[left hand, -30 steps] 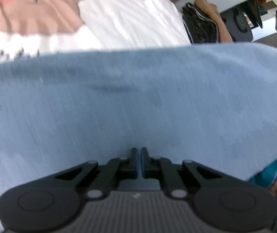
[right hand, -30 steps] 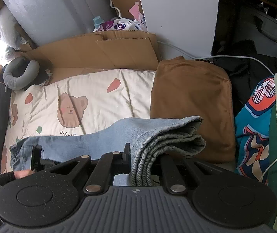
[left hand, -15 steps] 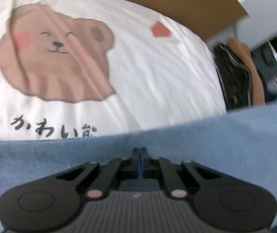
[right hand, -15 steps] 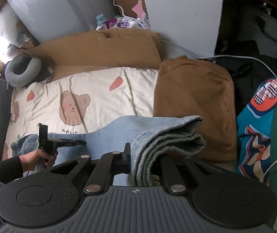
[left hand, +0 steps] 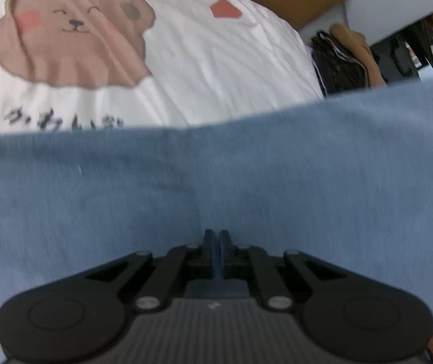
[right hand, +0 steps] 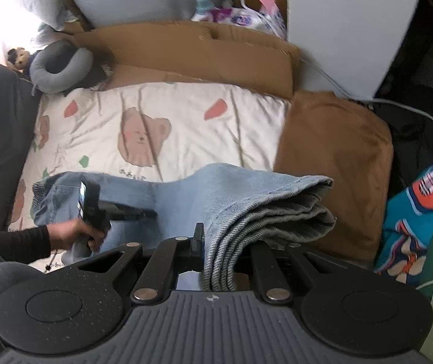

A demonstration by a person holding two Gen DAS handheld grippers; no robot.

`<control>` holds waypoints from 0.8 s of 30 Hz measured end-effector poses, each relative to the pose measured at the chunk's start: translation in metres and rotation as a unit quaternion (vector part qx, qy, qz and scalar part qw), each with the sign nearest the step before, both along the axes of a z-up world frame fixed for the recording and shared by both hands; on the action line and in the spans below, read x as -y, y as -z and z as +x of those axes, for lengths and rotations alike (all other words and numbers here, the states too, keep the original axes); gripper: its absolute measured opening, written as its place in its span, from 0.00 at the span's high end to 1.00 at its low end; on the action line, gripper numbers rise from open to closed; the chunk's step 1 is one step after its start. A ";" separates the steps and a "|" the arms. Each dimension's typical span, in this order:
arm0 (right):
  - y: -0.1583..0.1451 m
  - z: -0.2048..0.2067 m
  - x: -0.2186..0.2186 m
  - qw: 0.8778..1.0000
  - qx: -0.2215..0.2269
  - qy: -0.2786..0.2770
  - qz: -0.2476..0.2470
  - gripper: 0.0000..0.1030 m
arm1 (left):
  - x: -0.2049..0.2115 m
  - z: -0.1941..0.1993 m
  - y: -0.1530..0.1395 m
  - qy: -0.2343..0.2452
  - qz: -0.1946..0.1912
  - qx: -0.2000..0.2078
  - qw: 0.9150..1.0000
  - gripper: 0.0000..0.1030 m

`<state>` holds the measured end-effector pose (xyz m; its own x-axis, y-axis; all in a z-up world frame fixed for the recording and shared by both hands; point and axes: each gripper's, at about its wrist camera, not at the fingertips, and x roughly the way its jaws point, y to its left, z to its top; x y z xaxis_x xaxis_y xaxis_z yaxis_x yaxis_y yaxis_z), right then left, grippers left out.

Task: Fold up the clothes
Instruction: 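Press the jeans by the back pocket with the left tool while the right tool carries the leg end over, then open and lift the left tool while the right tool lays the leg end onto the waistband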

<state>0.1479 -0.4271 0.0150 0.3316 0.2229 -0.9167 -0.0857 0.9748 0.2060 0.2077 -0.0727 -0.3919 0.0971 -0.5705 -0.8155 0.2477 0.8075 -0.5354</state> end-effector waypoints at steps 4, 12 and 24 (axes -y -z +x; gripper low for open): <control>-0.013 0.009 -0.016 1.000 -0.007 -0.027 -0.005 0.92 | 0.002 -0.009 -0.005 0.033 -0.003 -0.015 0.999 0.85; -0.031 0.025 -0.059 0.998 -0.010 -0.065 -0.010 0.92 | -0.055 -0.023 -0.042 -0.007 0.041 0.047 0.998 0.38; -0.040 0.051 -0.139 0.989 -0.023 -0.148 -0.018 0.92 | -0.176 -0.041 -0.089 -0.150 0.091 0.087 0.981 0.28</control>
<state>0.1987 -0.2883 0.0552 0.2154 0.2710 -0.9382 -0.3591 0.9154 0.1820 0.1669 0.1029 -0.3031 0.3848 -0.3412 -0.8576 0.0599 0.9365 -0.3456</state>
